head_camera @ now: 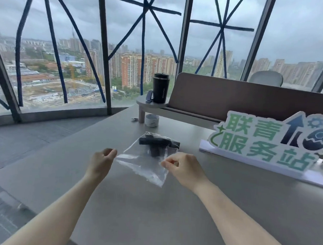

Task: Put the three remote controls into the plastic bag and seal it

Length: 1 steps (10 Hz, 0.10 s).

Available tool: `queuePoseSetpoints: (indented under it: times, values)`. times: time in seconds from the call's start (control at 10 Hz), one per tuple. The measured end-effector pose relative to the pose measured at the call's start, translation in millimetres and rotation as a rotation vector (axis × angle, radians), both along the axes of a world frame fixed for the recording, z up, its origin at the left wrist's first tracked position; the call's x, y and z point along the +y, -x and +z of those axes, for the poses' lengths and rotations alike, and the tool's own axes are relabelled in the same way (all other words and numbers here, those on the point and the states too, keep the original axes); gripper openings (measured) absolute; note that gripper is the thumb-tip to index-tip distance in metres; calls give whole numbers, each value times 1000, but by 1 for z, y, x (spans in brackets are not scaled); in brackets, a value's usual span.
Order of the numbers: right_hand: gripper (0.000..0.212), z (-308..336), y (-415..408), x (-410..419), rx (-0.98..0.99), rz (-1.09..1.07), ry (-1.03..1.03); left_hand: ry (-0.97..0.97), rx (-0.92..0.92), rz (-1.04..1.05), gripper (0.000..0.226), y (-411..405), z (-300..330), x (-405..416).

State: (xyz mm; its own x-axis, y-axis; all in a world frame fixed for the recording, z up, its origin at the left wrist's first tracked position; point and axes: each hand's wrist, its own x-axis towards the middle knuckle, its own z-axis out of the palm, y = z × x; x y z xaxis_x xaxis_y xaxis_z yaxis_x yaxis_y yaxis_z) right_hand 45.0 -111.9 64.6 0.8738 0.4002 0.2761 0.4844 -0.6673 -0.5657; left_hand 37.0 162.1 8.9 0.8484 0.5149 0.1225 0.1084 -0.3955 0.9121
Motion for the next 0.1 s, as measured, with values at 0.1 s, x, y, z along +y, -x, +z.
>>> queuePoseSetpoints:
  times: [0.1]
  values:
    - [17, 13, 28, -33, -56, -103, -157, -187, -30, 101, 17, 32, 3, -19]
